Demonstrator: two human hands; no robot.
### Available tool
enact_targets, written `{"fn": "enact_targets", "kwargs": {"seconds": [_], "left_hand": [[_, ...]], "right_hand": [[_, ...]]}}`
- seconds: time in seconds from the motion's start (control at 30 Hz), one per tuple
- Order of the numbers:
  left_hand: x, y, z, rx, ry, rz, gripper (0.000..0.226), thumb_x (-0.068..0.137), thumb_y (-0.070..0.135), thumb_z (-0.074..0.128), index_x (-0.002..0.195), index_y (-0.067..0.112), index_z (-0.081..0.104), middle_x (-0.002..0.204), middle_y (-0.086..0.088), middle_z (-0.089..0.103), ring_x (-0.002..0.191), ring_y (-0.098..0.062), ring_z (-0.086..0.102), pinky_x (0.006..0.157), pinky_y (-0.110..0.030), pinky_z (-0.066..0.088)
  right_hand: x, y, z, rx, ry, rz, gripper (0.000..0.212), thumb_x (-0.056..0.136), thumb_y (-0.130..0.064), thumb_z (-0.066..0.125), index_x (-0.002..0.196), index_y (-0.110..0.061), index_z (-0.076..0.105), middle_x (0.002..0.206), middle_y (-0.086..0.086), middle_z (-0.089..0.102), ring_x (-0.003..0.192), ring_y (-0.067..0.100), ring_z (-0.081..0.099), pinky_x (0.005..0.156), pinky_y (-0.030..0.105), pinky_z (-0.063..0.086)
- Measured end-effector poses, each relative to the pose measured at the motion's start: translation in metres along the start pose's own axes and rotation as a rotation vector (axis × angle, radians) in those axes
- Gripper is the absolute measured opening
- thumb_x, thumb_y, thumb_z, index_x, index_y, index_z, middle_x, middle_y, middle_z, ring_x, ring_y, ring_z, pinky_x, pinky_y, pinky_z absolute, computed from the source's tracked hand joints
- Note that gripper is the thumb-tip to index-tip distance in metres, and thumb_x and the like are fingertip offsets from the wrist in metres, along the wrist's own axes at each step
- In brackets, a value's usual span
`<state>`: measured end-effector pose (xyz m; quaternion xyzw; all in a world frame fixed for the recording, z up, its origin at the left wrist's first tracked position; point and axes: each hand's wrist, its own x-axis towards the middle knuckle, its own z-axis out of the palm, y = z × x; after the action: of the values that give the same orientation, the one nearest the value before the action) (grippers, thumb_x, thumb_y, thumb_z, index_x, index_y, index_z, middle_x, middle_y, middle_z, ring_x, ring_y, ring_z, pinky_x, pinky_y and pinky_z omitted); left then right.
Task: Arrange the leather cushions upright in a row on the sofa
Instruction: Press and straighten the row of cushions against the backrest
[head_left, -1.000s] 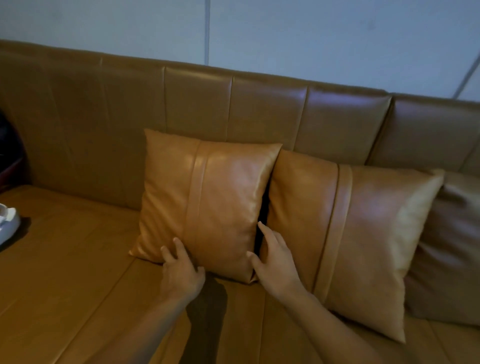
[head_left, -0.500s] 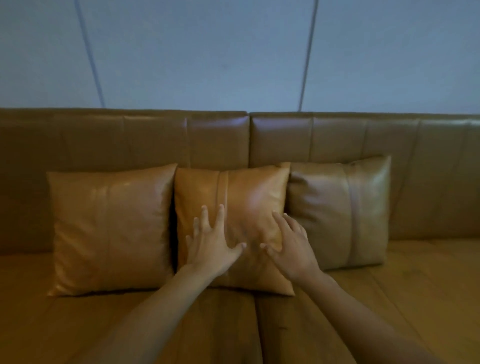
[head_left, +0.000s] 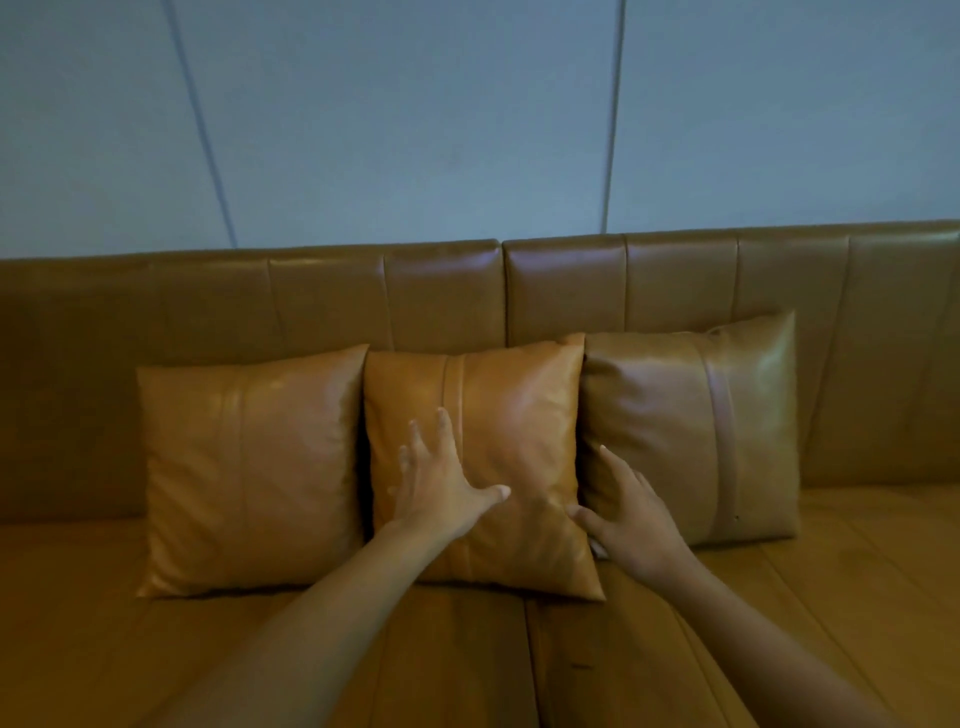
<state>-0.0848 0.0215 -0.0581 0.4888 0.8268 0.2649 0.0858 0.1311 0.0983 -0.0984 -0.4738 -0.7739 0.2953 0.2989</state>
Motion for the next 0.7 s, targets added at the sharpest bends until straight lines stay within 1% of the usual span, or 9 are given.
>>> {"fn": "enact_targets", "kwargs": {"seconds": [0.1,0.13,0.23,0.3,0.4,0.47,0.57,0.63,0.7], "left_hand": [[0.019,-0.021,0.005,-0.072,-0.001,-0.085,0.139,0.067,0.067,0.080,0.159,0.027,-0.016,0.170,-0.011,-0.013,0.155,-0.039,0.003,0.119,-0.057,0.027],[0.029,-0.027,0.006,-0.103,0.002,-0.111,0.142,0.065,0.068,0.081,0.159,0.026,-0.016,0.170,-0.012,-0.011,0.155,-0.039,0.006,0.119,-0.056,0.028],[0.063,-0.042,0.003,-0.238,0.009,-0.218,0.145,0.061,0.068,0.084,0.160,0.023,-0.013,0.169,-0.014,-0.003,0.151,-0.041,0.020,0.116,-0.051,0.033],[0.088,-0.051,-0.002,-0.367,-0.007,-0.301,0.144,0.061,0.068,0.084,0.161,0.021,-0.008,0.169,-0.014,0.004,0.150,-0.040,0.024,0.115,-0.051,0.032],[0.120,-0.069,-0.007,-0.577,-0.048,-0.409,0.149,0.050,0.073,0.084,0.162,0.020,0.001,0.168,-0.011,0.017,0.149,-0.038,0.029,0.117,-0.056,0.033],[0.134,-0.079,-0.006,-0.678,-0.088,-0.440,0.142,0.055,0.070,0.084,0.162,0.020,0.006,0.167,-0.009,0.023,0.148,-0.037,0.032,0.115,-0.058,0.032],[0.149,-0.090,-0.005,-0.865,-0.113,-0.446,0.135,0.060,0.063,0.086,0.162,0.020,0.007,0.164,-0.010,0.030,0.145,-0.038,0.036,0.112,-0.059,0.033],[0.152,-0.091,-0.005,-0.986,-0.090,-0.423,0.137,0.053,0.058,0.089,0.161,0.018,0.015,0.157,-0.012,0.040,0.138,-0.039,0.044,0.109,-0.057,0.038],[0.151,-0.090,0.000,-1.008,-0.031,-0.352,0.133,0.042,0.054,0.092,0.154,0.016,0.032,0.142,-0.009,0.055,0.130,-0.035,0.054,0.105,-0.053,0.045]], "right_hand": [[0.019,0.009,0.013,0.161,-0.041,0.061,0.107,0.077,-0.065,0.074,0.162,-0.027,0.022,0.163,-0.001,0.038,0.145,0.017,0.042,0.115,0.039,0.040],[0.028,0.013,0.018,0.226,-0.047,0.082,0.106,0.078,-0.065,0.074,0.162,-0.027,0.022,0.163,-0.001,0.038,0.144,0.016,0.043,0.114,0.040,0.042],[0.057,0.011,0.030,0.452,-0.053,0.178,0.089,0.093,-0.044,0.069,0.163,-0.022,0.019,0.164,0.005,0.036,0.144,0.021,0.041,0.102,0.035,0.044],[0.079,0.009,0.034,0.563,-0.049,0.249,0.090,0.093,-0.048,0.066,0.164,-0.026,0.015,0.166,0.007,0.030,0.147,0.028,0.039,0.102,0.041,0.046],[0.113,0.002,0.032,0.576,-0.030,0.274,0.103,0.084,-0.067,0.064,0.164,-0.026,0.014,0.163,0.005,0.036,0.142,0.031,0.043,0.109,0.055,0.045],[0.133,-0.003,0.028,0.638,-0.023,0.304,0.097,0.089,-0.065,0.060,0.164,-0.026,0.014,0.162,0.006,0.037,0.138,0.035,0.045,0.105,0.060,0.044],[0.152,-0.009,0.028,0.750,-0.023,0.373,0.088,0.094,-0.059,0.059,0.163,-0.023,0.019,0.162,0.008,0.035,0.143,0.039,0.038,0.109,0.071,0.033],[0.156,-0.014,0.035,0.780,-0.025,0.365,0.085,0.090,-0.057,0.066,0.159,-0.020,0.031,0.153,0.007,0.047,0.126,0.032,0.049,0.106,0.070,0.035],[0.155,-0.018,0.044,0.810,0.012,0.323,0.087,0.082,-0.054,0.075,0.154,-0.022,0.038,0.139,0.000,0.056,0.114,0.022,0.053,0.105,0.064,0.038]]}}
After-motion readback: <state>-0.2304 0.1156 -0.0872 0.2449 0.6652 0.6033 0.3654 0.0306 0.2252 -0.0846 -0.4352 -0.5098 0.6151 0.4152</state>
